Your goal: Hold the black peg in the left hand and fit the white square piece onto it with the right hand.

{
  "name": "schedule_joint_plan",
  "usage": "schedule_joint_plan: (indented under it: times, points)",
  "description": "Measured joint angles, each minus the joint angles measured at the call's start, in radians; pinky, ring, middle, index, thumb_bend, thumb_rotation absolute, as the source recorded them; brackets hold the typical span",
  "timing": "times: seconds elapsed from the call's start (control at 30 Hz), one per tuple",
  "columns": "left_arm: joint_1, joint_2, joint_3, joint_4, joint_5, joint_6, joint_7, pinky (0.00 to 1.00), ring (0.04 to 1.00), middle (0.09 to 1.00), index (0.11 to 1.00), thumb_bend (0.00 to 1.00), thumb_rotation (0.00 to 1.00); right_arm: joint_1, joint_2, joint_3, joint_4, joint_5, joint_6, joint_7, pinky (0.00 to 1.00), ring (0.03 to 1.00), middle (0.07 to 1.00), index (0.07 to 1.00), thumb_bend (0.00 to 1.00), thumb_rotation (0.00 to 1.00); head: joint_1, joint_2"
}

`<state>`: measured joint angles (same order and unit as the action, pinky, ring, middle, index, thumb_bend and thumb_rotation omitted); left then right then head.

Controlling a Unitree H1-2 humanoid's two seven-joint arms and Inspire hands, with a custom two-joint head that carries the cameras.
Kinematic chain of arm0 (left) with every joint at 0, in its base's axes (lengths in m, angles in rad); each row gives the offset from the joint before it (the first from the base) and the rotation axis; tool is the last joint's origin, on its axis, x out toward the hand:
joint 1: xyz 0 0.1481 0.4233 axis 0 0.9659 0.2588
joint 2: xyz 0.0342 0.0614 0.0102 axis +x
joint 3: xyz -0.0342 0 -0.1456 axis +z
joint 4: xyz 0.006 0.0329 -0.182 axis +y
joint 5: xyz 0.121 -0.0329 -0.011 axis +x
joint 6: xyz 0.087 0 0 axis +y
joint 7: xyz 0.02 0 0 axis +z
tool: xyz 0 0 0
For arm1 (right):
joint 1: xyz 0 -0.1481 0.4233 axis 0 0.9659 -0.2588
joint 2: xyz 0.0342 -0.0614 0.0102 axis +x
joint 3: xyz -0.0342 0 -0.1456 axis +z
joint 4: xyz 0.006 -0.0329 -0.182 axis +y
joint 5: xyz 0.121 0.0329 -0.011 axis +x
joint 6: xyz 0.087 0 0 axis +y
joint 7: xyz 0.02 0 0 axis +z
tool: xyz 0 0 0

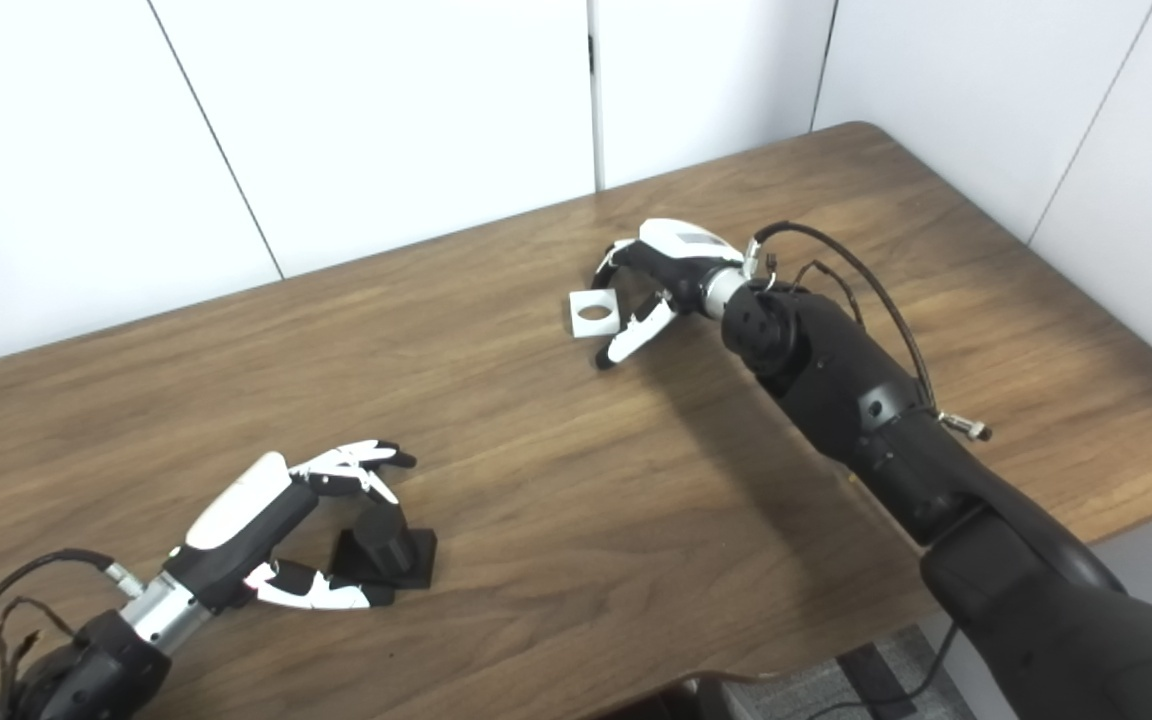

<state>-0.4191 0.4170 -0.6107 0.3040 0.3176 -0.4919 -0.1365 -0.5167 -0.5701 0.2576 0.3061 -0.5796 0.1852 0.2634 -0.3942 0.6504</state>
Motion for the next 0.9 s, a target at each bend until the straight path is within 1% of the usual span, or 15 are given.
schedule_joint_plan:
  times: [0.27, 0.3, 0.33, 0.4, 0.5, 0.6, 0.9]
  points:
    - [0.013, 0.0, 0.013, -0.005, 0.0, 0.0, -0.002, 0.84, 0.891, 0.842, 0.494, 0.52, 0.08, 0.0, 0.01, -0.001, 0.009, 0.005, -0.009, -0.03, 0.89, 0.905, 0.869, 0.627, 0.68, 0.25, 0.008, 0.002]
    - [0.013, 0.0, 0.013, -0.005, 0.0, 0.0, -0.002, 0.84, 0.888, 0.841, 0.494, 0.52, 0.08, 0.0, 0.011, -0.001, 0.011, 0.005, -0.014, -0.035, 0.89, 0.895, 0.857, 0.549, 0.58, 0.19, 0.008, 0.002]
    - [0.013, 0.0, 0.013, -0.005, 0.0, 0.0, -0.002, 0.83, 0.887, 0.84, 0.494, 0.52, 0.08, 0.0, 0.012, -0.001, 0.014, 0.005, -0.02, -0.042, 0.88, 0.89, 0.851, 0.523, 0.55, 0.17, 0.008, 0.002]
    - [0.013, 0.001, 0.013, -0.005, 0.0, 0.0, -0.002, 0.84, 0.889, 0.842, 0.494, 0.52, 0.08, 0.001, 0.014, -0.003, 0.016, 0.006, -0.038, -0.056, 0.88, 0.885, 0.843, 0.502, 0.52, 0.16, 0.008, 0.002]
    - [0.013, 0.001, 0.014, -0.005, 0.0, 0.0, -0.002, 0.84, 0.89, 0.842, 0.494, 0.52, 0.08, 0.001, 0.026, -0.007, 0.017, 0.005, -0.047, -0.085, 0.86, 0.874, 0.835, 0.494, 0.51, 0.15, 0.008, 0.005]
    - [0.013, 0.001, 0.014, -0.005, 0.0, 0.0, -0.002, 0.83, 0.887, 0.839, 0.494, 0.52, 0.08, 0.002, 0.026, -0.007, 0.018, 0.004, -0.047, -0.096, 0.85, 0.867, 0.827, 0.493, 0.51, 0.15, 0.009, 0.006]
    - [0.015, 0.0, 0.021, -0.009, 0.003, 0.0, -0.013, 0.84, 0.895, 0.844, 0.494, 0.52, 0.08, 0.014, 0.032, -0.007, 0.017, -0.002, -0.049, -0.146, 0.83, 0.842, 0.793, 0.489, 0.51, 0.14, 0.018, 0.011]
